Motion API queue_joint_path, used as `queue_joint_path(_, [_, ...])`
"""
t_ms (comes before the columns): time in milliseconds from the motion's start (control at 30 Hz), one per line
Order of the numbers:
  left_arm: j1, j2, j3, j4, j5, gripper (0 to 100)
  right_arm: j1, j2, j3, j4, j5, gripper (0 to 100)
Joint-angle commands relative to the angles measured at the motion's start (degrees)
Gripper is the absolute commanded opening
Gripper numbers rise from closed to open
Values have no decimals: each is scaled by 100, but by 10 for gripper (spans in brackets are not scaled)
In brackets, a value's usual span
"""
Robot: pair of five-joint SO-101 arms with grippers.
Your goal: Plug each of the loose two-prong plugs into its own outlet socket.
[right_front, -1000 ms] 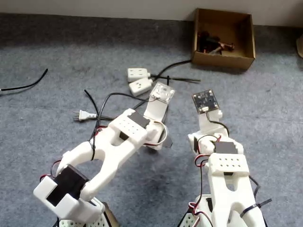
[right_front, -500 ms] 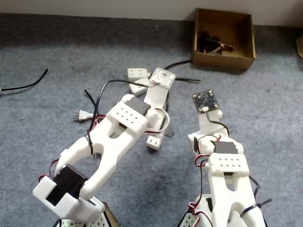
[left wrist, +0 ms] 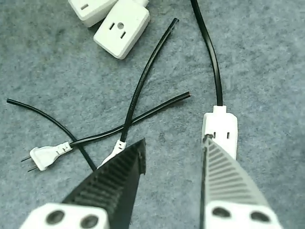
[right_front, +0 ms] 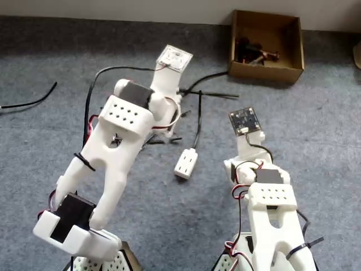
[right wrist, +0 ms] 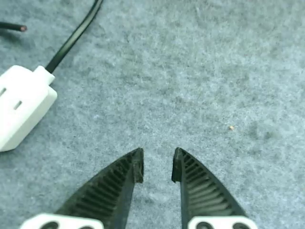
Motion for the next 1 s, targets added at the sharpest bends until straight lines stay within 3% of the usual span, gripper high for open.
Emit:
queue_joint_path(0, [-198,-66,-637,413,-62,160,75,-180,-31,-110,35,109])
queue_joint_path(167, [-365,-66,-1402,1160,-536,151,75,-163,-31,-110,26,109])
queue_joint_path(467, [-1033,-66,-2246,1890,-976,9,75,-154,-31,-66,9,109])
queue_joint_path(833, [-1868,-1481,-1059,1864,-1011,7,66,-189,-84,488,-325,109])
queue_joint_path(967, [-2334,-2211,-101,1653,-1503,7,40,-198,-84,497,-334,109])
